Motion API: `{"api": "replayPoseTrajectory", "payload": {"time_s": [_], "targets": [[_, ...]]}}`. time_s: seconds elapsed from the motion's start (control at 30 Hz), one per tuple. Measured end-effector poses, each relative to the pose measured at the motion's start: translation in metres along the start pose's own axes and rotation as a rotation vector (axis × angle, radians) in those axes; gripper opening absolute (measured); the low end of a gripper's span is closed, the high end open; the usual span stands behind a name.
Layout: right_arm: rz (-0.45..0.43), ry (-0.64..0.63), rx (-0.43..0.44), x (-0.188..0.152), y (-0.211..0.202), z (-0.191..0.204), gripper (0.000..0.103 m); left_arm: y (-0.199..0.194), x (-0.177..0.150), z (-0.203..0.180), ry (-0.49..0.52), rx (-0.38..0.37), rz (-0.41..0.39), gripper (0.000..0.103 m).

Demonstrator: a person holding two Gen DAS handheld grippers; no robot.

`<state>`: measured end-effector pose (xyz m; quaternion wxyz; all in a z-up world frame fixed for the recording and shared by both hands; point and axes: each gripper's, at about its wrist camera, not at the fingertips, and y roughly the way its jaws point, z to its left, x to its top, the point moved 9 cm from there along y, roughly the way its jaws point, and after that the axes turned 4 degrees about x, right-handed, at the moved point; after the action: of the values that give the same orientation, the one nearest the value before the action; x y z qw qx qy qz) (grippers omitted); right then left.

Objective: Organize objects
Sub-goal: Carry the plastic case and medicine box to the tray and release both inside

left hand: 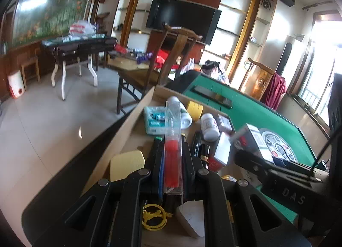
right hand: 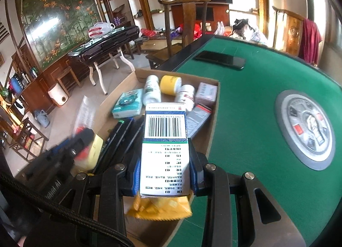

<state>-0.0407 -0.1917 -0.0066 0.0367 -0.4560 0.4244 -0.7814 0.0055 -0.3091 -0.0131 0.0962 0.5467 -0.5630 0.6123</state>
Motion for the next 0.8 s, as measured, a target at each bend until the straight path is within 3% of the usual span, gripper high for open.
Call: {"api": "replayPoseTrajectory", "payload": {"time_s": [0.4, 0.8], "targets": [[0.095, -0.003, 0.008, 0.012, 0.043, 0.013, 0.032, 0.028, -0.01, -0.003, -0.003, -0.004, 0.082, 0.011], [0.126, 0.025, -0.019, 0.025, 0.06, 0.006, 0.032, 0.035, -0.016, -0.006, 0.016, 0.001, 0.123, 0.011]]}}
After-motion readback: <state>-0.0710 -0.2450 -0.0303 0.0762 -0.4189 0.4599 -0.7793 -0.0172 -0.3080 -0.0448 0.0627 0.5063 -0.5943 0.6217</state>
